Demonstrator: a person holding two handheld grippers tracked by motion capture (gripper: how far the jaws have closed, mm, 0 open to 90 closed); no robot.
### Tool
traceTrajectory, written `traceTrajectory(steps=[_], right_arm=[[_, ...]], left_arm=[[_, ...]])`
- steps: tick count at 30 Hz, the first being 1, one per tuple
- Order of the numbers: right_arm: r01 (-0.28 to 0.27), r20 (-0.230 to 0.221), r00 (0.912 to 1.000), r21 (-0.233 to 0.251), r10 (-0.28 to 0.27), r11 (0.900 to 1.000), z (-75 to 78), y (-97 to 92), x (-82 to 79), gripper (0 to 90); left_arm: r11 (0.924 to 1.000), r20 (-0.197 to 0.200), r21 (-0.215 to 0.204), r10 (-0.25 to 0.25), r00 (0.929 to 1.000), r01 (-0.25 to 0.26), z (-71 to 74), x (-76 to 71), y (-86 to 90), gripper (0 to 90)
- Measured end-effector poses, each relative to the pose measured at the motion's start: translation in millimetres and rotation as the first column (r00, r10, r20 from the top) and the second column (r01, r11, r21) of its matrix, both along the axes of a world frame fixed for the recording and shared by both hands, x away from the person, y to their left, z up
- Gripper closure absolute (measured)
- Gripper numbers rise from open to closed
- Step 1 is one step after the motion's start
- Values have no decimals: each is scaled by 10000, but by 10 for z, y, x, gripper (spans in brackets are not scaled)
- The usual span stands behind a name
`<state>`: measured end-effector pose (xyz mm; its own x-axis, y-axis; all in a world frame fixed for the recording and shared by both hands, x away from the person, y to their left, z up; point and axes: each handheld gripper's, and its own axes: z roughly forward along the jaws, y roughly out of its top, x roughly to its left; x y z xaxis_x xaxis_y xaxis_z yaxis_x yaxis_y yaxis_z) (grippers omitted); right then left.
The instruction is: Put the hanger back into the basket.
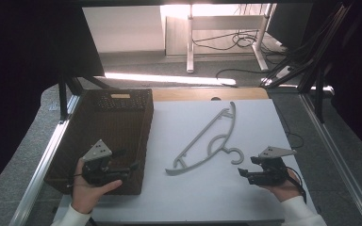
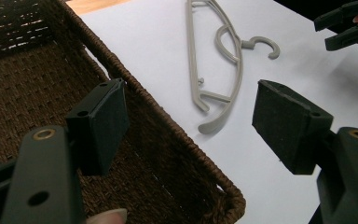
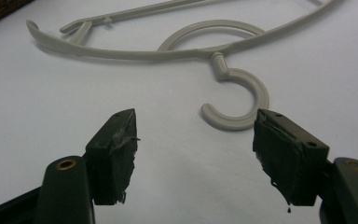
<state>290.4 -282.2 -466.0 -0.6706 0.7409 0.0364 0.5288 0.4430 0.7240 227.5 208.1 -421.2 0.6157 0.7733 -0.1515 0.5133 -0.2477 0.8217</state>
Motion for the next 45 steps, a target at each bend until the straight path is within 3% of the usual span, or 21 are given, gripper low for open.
traceTrajectory(steps=[24, 35, 38, 45], right_arm=[[257, 241, 9994, -40, -256, 9997, 65, -23, 49, 307], [427, 235, 9988, 56, -428, 9991, 74, -86, 56, 305], [439, 238, 9987, 62, -440, 9990, 79, -100, 53, 304], [444, 493, 9978, 67, -447, 9990, 106, -102, 37, 304]], left_arm=[[10000, 89, -46, -22, 10000, 22, 56, -66, -14, 264], [9962, -156, 236, -835, 9964, 838, 127, 18, -338, 290], [9917, -327, 311, -1235, 9918, 1245, 136, 77, -497, 290], [9807, -280, 571, -1856, 9822, 1870, 189, 148, -775, 289]])
